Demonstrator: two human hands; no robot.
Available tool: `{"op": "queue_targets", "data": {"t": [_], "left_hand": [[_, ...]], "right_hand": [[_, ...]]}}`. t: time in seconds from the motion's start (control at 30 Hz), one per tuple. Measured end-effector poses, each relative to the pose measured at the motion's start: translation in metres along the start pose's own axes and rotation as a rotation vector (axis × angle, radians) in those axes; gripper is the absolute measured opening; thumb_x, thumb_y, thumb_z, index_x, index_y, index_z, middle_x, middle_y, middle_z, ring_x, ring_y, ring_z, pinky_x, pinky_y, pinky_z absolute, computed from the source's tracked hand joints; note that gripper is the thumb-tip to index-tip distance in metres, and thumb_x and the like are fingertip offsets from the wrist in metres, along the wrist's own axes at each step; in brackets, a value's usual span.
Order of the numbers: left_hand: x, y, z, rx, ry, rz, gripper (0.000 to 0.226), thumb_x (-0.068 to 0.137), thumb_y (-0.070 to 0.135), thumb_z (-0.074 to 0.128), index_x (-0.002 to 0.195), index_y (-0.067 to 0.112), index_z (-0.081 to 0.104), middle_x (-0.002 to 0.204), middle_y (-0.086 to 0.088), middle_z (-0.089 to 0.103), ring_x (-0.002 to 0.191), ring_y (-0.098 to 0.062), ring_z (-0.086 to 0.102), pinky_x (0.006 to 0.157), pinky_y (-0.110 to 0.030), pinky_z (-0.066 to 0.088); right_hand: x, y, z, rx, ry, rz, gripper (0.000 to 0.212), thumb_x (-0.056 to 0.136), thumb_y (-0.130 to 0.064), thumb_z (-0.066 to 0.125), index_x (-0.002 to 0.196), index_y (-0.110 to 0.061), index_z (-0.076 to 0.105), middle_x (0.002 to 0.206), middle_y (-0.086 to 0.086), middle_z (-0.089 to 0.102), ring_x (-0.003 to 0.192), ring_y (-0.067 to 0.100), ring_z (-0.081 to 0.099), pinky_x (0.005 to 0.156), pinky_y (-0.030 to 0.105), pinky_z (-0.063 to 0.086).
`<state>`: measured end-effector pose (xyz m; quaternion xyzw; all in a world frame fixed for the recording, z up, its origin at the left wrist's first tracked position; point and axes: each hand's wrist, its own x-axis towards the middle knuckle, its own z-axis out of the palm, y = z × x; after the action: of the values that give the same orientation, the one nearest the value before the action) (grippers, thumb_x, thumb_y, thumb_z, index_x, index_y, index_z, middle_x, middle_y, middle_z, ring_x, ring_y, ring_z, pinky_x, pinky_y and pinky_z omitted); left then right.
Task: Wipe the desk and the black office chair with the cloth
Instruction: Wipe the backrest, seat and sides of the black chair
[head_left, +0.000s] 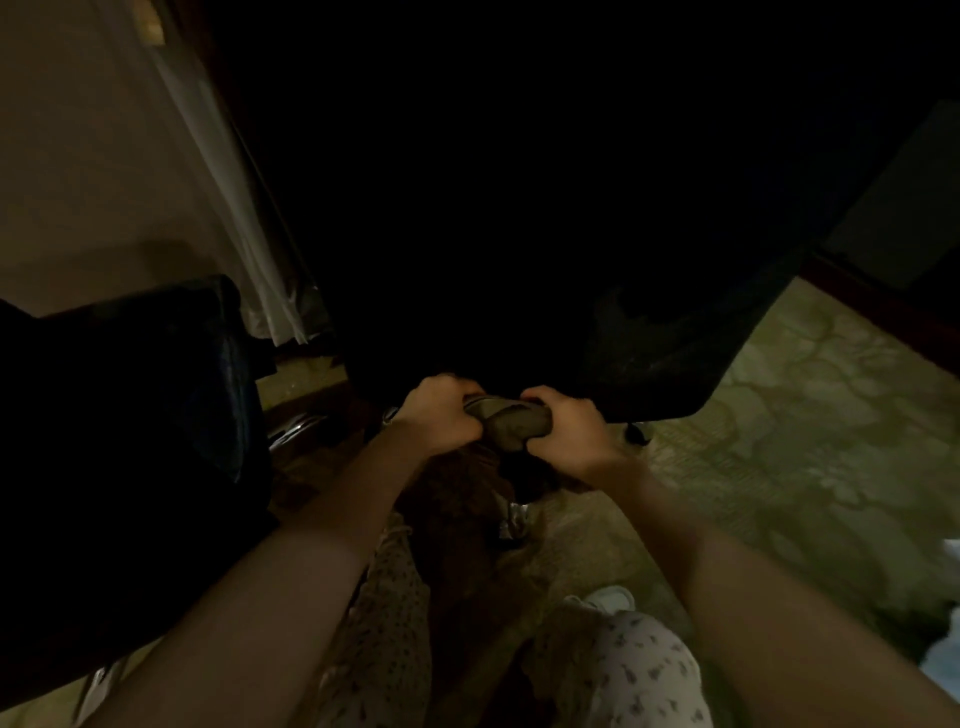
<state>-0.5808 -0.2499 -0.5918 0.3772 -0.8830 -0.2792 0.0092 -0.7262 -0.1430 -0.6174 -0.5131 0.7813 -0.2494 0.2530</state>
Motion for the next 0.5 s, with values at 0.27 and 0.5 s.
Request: {"op": "queue_targets", "data": {"t": [0.27,0.5], "left_hand": [[-0.042,0.038,-0.017,-0.313,0.275,-0.032,0.057,0.081,0.013,0.069,0.132,0.016,0.045,0.126,-0.009,0.051,0.115,-0.025,0.051,0.086,-0.027,0.044],[-0.091,0.077,-0.008,-0.743,0.083,-0.259,0.068,0.086,0.045,0.060,0.140,0.020,0.027,0.124,-0.004,0.044,0.112,-0.021,0.047,0.079,-0.028,0.044]], "right_hand": [[-0.061,-0.024,-0.055,0.510,0.018,0.161,0.018,0.073,-0.006,0.072,0.088,-0.014,0.067,0.083,0.004,0.066,0.084,0.020,0.064,0.069,0.030,0.050],[-0.094,-0.037,-0.053,1.041,0.077,0.438,0.046,0.064,-0.028,0.076,0.101,-0.001,0.069,0.097,0.020,0.069,0.091,0.033,0.066,0.085,0.042,0.052]]}}
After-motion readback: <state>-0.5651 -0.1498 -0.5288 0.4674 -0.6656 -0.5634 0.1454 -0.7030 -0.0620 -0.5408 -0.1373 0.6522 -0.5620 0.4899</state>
